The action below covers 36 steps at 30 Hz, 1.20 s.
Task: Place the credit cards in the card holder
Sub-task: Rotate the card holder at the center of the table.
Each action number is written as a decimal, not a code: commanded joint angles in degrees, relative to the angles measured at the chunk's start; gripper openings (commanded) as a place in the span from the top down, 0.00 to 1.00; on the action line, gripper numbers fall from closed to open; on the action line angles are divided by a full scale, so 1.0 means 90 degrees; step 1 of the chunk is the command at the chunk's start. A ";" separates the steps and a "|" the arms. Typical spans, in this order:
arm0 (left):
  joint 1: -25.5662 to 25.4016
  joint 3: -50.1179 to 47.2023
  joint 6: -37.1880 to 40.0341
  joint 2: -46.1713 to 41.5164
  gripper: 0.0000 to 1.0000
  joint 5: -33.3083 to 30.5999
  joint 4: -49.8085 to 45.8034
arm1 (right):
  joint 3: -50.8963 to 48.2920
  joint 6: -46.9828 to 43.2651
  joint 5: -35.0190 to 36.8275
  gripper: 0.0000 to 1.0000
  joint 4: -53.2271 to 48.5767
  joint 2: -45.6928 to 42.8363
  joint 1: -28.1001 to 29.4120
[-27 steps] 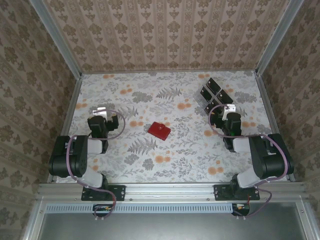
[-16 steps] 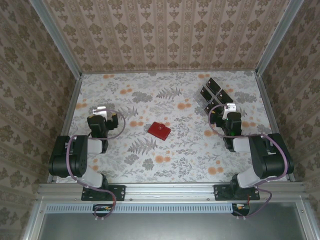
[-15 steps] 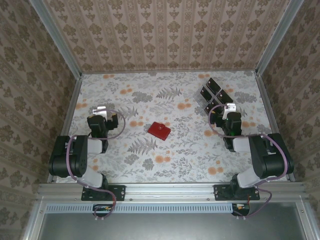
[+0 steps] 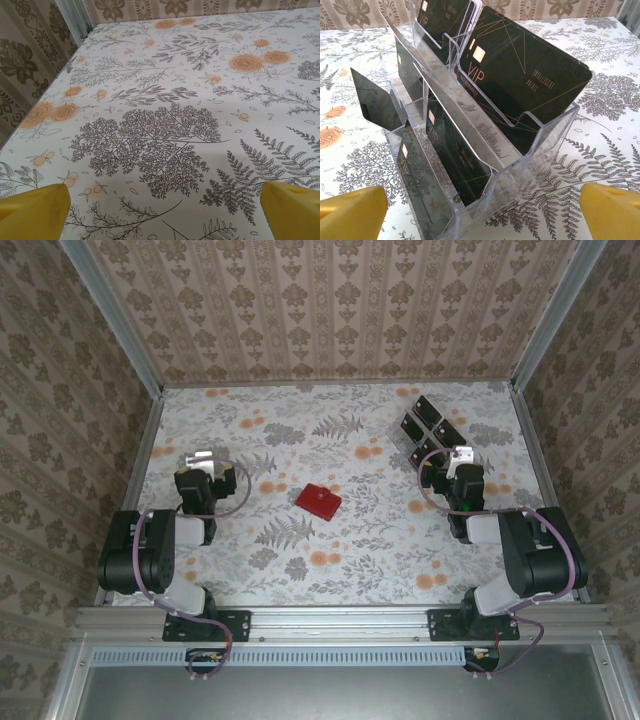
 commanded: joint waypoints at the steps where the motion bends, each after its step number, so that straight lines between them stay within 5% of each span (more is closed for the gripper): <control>1: -0.0263 0.0006 0.0480 -0.0353 0.00 -0.0111 0.0095 | -0.0113 0.0068 0.0241 0.00 -0.0234 -0.0985 -0.0013; 6: -0.0529 0.0241 0.0588 -0.0865 0.00 -0.0805 -0.0653 | 0.0418 0.1014 0.0294 0.00 -0.3050 -0.2872 -0.0030; 9: -0.0741 0.0439 0.0678 -0.1301 0.00 -0.1269 -0.1226 | 0.0723 0.2586 0.0717 0.00 -0.4495 -0.3782 -0.0068; 14: -0.1006 0.1413 -0.1004 -0.2379 0.00 -0.1702 -0.4037 | 0.1628 0.2485 -0.1191 0.01 -0.5936 -0.4150 -0.0046; 18: -0.1431 0.2015 -0.2249 -0.2874 0.00 -0.1705 -0.5885 | 0.2560 0.2294 -0.1899 0.13 -0.7135 -0.3734 0.0427; 24: -0.1929 0.2340 -0.3448 -0.3096 0.00 -0.1515 -0.7562 | 0.3867 0.1872 -0.1167 0.25 -0.8217 -0.2224 0.2025; 36: -0.1773 0.2416 -0.4499 -0.2611 0.00 -0.0724 -0.8187 | 0.6179 0.1294 -0.0579 0.39 -0.8646 0.1707 0.3926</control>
